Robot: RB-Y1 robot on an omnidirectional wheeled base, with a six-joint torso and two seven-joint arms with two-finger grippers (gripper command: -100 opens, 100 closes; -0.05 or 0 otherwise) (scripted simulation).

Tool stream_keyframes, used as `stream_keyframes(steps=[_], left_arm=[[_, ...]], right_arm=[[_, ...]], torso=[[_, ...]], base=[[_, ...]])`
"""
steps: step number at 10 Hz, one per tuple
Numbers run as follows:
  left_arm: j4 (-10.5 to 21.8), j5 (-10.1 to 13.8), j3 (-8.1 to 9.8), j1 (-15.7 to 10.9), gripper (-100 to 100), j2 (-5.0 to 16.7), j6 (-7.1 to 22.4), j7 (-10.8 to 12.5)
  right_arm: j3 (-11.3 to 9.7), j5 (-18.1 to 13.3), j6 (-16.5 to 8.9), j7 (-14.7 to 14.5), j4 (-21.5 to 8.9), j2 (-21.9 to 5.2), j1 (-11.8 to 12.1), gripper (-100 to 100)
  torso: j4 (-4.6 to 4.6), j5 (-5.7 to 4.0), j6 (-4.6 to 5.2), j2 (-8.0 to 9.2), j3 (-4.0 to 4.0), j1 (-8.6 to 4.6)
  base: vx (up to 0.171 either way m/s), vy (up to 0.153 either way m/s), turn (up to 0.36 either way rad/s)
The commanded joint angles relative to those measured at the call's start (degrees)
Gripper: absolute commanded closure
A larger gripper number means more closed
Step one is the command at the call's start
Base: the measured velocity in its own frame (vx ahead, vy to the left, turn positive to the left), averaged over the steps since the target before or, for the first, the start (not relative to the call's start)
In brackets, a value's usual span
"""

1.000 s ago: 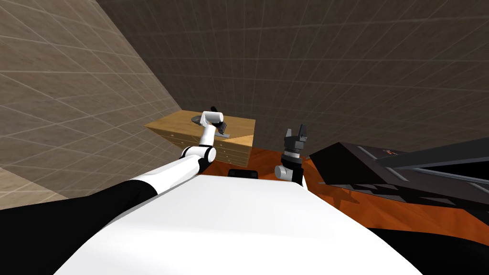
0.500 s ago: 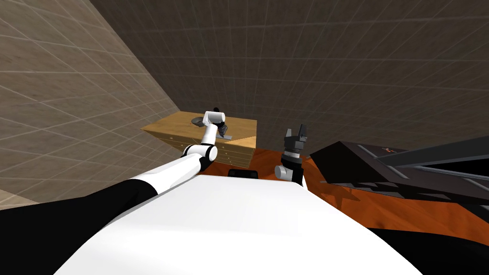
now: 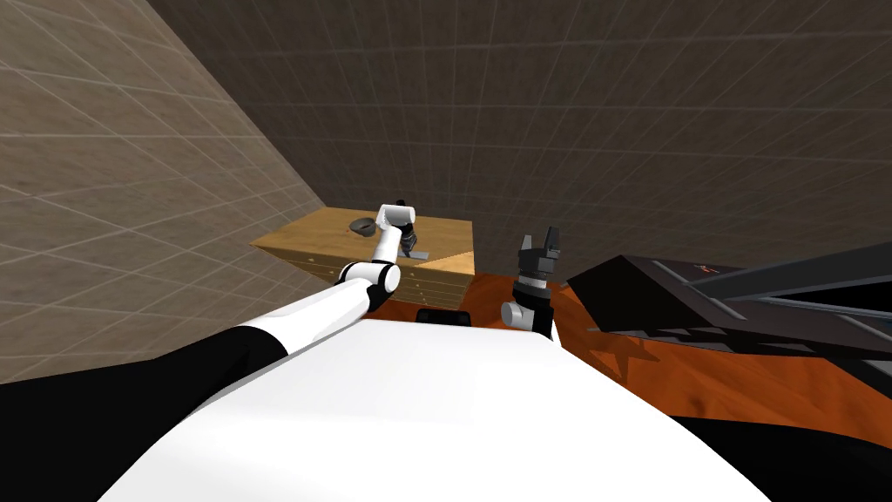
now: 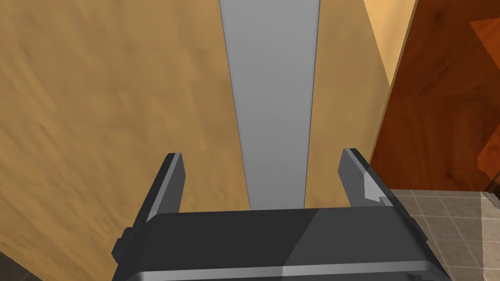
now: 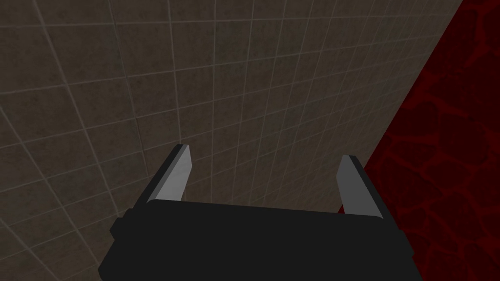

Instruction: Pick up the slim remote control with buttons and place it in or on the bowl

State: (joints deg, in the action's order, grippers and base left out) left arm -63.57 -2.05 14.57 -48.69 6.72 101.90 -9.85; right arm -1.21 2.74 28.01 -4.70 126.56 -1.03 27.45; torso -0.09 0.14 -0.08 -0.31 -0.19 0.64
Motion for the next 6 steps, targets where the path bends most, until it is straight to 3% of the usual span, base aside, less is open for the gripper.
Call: stream_keyframes(steps=[1, 3, 4, 6], left_arm=[[1.36, -0.97, 0.10, -0.49, -100, -1.71, 2.67, 0.60], [2.10, -1.38, 0.18, -0.71, -100, -2.75, 3.87, 0.80], [3.04, -1.92, 0.29, -0.94, -100, -4.73, 5.67, 1.06], [3.26, -1.92, 0.26, -1.01, -100, -4.82, 5.51, 1.16]], right_arm=[[0.00, 0.00, 0.00, 0.00, 0.00, 0.00, 0.00, 0], [0.00, 0.00, 0.00, 0.00, 0.00, 0.00, 0.00, 0], [0.00, 0.00, 0.00, 0.00, 0.00, 0.01, 0.00, 0], [-0.01, 0.00, 0.00, 0.00, 0.00, 0.01, 0.00, 0]], torso=[[0.00, 0.00, 0.00, 0.00, 0.00, 0.00], [-0.01, -0.01, -0.01, -0.02, -0.01, -0.04], [0.02, -0.04, -0.01, 0.06, 0.03, -0.22], [0.02, -0.08, 0.00, 0.06, 0.04, -0.37]], base=[[0.085, 0.165, -0.081], [0.053, 0.131, -0.035], [0.049, 0.086, -0.038], [0.032, 0.055, -0.026]])
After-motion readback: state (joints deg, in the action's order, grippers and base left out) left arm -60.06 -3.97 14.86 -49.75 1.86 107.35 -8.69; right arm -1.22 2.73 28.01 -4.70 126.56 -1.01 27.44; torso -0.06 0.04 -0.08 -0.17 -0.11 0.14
